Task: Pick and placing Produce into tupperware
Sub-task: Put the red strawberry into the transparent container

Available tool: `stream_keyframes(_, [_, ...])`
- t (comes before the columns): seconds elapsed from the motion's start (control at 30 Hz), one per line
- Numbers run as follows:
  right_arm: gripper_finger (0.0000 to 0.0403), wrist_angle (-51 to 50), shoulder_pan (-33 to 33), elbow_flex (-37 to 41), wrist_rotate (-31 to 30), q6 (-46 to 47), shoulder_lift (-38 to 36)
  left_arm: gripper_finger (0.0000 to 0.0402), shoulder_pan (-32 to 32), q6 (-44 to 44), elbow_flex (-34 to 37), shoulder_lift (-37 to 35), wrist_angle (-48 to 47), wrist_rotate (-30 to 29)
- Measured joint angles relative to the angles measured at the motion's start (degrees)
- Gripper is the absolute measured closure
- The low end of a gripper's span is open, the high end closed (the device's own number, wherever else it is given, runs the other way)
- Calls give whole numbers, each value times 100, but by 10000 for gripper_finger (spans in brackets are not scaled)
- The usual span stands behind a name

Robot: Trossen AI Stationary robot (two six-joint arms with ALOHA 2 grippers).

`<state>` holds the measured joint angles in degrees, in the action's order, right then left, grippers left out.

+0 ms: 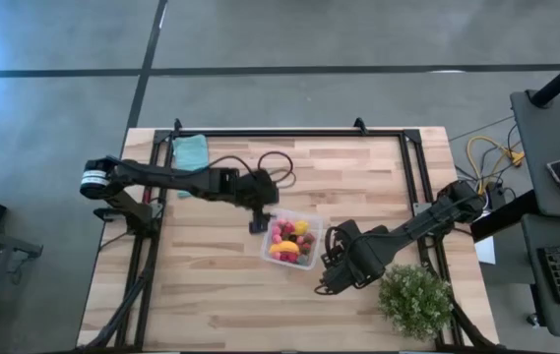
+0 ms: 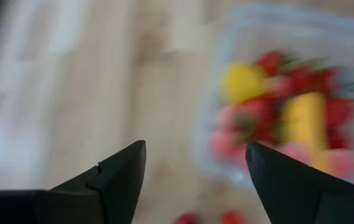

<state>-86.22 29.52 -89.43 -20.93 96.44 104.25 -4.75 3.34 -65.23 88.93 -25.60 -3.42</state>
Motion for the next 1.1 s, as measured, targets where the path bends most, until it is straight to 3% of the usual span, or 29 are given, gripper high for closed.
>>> stream_keyframes(0.07, [170,11,0,8,9,1,0,139,-254,26,-69,-20,-343,-241])
stream_keyframes(0.17, [170,10,-1,36,8,58,0,139,-765,354,-78,7,-707,-68])
stream_keyframes(0.33, [170,1,-2,74,9,118,0,150,-1362,2382,139,79,-634,319])
stream_keyframes(0.43, [170,0,-2,85,7,208,0,159,-1553,3083,273,94,-447,418])
stream_keyframes(0.7, [170,7,-2,182,-13,455,0,167,-1670,3148,378,387,-275,1020])
stream_keyframes(1.1, [170,1,-4,215,-9,705,0,167,-1679,2993,264,1193,-174,413])
